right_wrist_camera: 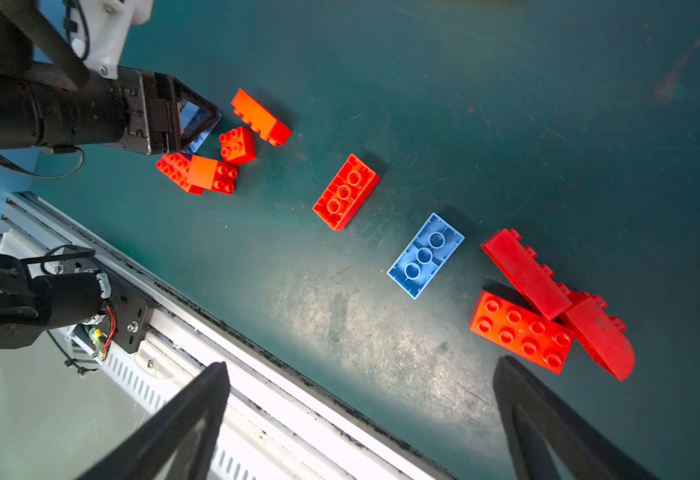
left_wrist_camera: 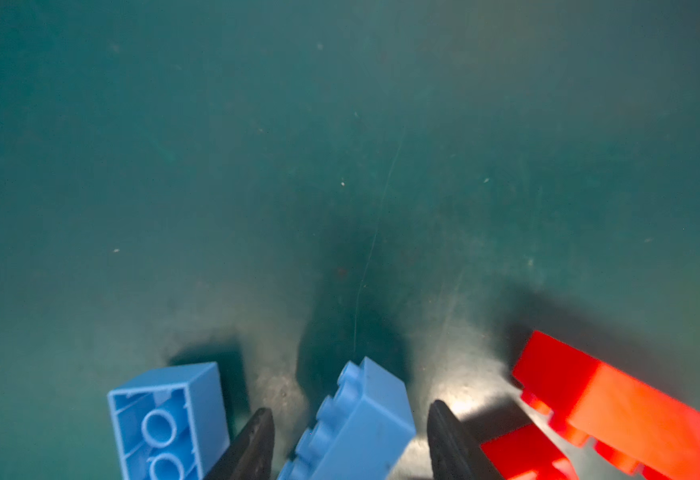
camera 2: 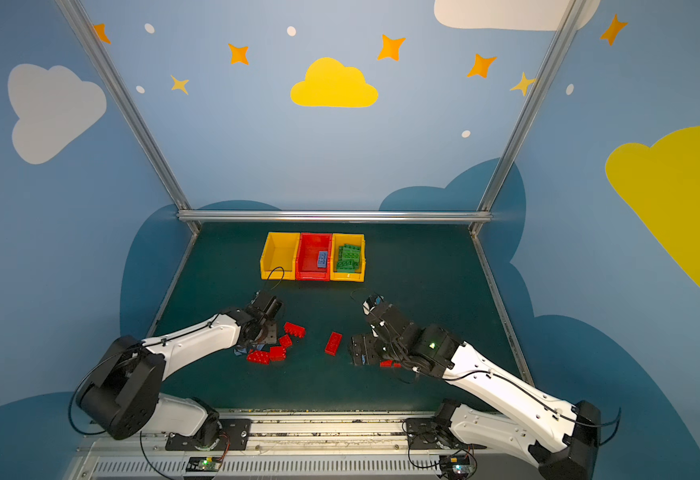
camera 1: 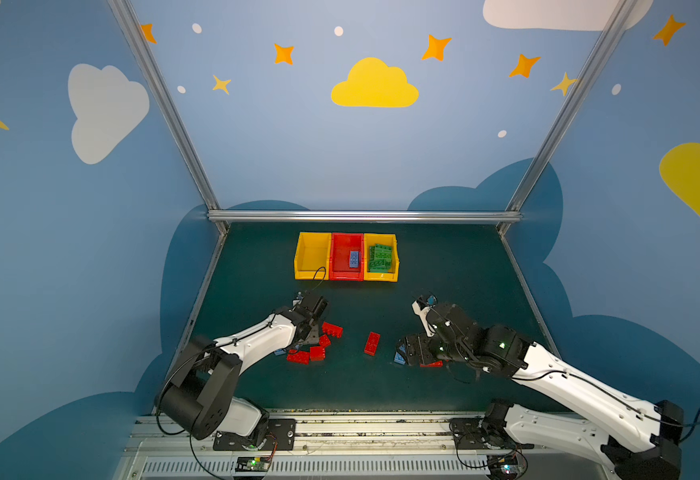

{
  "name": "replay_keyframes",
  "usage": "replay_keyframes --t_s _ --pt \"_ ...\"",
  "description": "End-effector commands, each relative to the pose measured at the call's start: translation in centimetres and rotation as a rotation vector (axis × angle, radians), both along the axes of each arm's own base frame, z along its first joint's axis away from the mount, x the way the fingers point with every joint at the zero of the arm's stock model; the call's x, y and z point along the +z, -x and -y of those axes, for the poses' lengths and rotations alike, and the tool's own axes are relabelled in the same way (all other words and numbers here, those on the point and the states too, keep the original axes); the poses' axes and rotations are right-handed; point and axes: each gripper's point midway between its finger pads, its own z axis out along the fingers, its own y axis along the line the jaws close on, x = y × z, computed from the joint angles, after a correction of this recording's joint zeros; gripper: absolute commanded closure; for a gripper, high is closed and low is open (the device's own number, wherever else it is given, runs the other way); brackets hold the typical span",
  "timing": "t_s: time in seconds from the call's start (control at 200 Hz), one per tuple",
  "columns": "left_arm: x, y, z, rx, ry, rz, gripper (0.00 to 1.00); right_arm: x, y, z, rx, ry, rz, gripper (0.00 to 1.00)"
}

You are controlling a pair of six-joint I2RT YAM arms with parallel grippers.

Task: Sort the legos into containers by color
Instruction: 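Carry the light-blue brick with the left gripper into the red bin and release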

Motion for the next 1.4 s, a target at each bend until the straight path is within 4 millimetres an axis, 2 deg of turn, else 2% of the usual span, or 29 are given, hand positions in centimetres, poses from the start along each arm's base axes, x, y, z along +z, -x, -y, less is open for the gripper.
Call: replay_keyframes --t_s 0.0,0.12,0.425,0.531,0.831,0.896,1.051,1.271,1.391 --pt "0.1 -0.3 0.0 0.031 0.004 -0.016 0.45 1.1 -0.2 0.3 -0.019 -0.003 0.024 0.03" --pt "-0.6 -0.3 0.5 0.044 0.030 -0.044 0.50 1.1 -0.3 0.5 -0.024 0.003 0.031 0.03" --pt "-1.6 -0.4 1.1 0.061 0.032 -0.096 0.73 1.0 -0.4 1.1 -0.037 0.021 0.045 0.03" --pt "-1.3 -0.6 1.0 0.061 0.022 -0.096 0.80 1.2 -0.5 1.3 -0.045 0.021 0.057 0.03" --pt "1.1 -3.0 1.1 0.041 -0.035 -0.059 0.85 1.5 -0.7 1.7 -0.050 0.031 0.075 0.03" --pt "1.9 -4.0 1.3 0.035 -0.048 -0.048 0.86 1.8 -0.8 1.8 -0.051 0.032 0.083 0.03" --pt "4.5 -7.5 3.0 0.002 -0.034 0.000 0.86 2.1 -1.2 2.2 -0.063 0.036 0.101 0.03" --pt "9.7 -14.9 7.0 -0.073 -0.010 0.097 0.85 2.4 -2.3 2.7 -0.078 0.043 0.103 0.03" --pt "10.8 -19.3 9.3 -0.116 -0.004 0.130 0.85 2.7 -3.0 2.7 -0.079 0.038 0.097 0.03"
